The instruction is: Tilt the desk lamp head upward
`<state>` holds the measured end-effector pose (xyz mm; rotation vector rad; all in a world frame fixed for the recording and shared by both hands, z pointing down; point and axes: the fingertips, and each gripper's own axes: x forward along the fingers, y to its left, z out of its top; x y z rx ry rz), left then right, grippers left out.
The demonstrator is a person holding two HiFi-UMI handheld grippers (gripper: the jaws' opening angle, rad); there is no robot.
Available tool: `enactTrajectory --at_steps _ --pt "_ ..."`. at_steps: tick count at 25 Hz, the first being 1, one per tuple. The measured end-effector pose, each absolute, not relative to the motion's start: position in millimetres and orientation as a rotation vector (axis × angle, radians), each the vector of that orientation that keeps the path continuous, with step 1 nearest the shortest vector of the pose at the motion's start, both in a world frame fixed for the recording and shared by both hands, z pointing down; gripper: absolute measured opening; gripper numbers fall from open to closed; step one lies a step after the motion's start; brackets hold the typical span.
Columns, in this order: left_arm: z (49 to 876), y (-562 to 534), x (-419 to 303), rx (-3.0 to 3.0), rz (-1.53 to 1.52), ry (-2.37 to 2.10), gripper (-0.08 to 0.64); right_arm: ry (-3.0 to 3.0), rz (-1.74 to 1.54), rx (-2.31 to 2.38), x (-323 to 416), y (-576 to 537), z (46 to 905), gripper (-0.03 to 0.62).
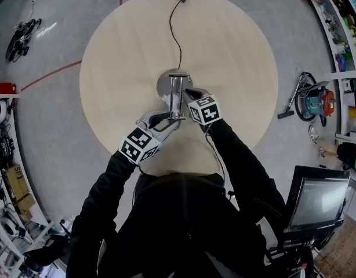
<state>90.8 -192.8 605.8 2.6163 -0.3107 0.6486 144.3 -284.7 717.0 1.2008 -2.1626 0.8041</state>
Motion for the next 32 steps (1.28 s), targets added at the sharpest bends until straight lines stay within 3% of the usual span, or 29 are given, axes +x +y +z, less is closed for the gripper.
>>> enactTrajectory --at_steps 32 --pt "477.3 -185.1 97.8 2.475 0.356 -0.121 0.129 -2.102 0.836 1.163 154.2 -292.5 718.3 0.031"
